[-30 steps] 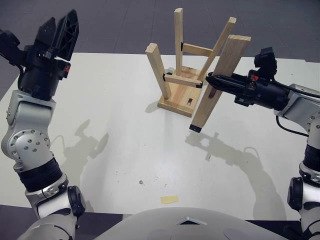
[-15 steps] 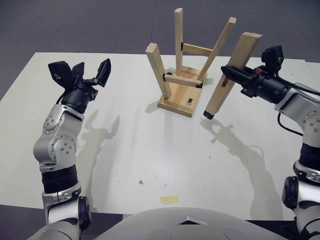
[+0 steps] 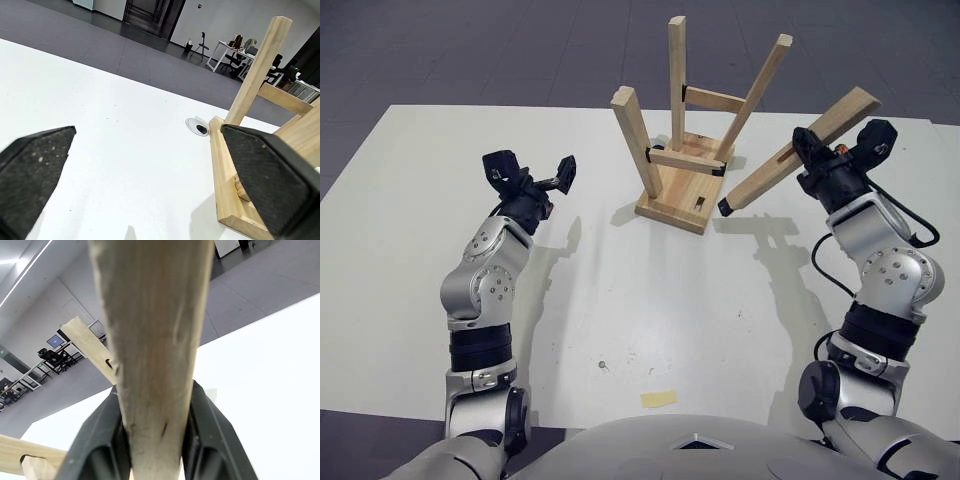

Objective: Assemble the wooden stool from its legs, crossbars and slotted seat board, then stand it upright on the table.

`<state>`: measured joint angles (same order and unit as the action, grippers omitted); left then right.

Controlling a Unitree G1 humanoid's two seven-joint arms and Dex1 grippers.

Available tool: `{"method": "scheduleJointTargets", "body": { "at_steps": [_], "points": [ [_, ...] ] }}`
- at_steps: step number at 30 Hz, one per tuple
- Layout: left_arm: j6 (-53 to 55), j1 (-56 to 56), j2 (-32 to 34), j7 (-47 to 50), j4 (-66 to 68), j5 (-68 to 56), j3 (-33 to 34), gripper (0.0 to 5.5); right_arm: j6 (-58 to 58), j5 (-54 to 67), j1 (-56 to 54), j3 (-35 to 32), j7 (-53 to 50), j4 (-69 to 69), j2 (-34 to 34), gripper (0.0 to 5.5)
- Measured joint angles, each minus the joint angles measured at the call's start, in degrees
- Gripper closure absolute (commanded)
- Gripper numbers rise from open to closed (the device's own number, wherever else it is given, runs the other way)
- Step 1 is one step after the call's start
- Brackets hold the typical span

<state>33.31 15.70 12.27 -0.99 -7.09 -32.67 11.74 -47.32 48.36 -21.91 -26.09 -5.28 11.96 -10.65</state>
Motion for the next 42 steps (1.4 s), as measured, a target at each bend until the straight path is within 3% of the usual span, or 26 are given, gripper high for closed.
{"method": "scheduleJointTargets", "body": {
  "at_steps": [17,42],
  "points": [
    [-1.6,2.8,-5.1,-0.1,0.6,2.1,-0.7,0.1,14.2,-1.3,4.5,0.0,-4.1,-1.0,12.7,4.47],
    [-4.4,3.9,-8.6,0.4,1.7,3.3,0.9,0.1,27.2,-6.7,4.4,4.4,-6.1,-6.3,16.5,4.47]
  ]
}}
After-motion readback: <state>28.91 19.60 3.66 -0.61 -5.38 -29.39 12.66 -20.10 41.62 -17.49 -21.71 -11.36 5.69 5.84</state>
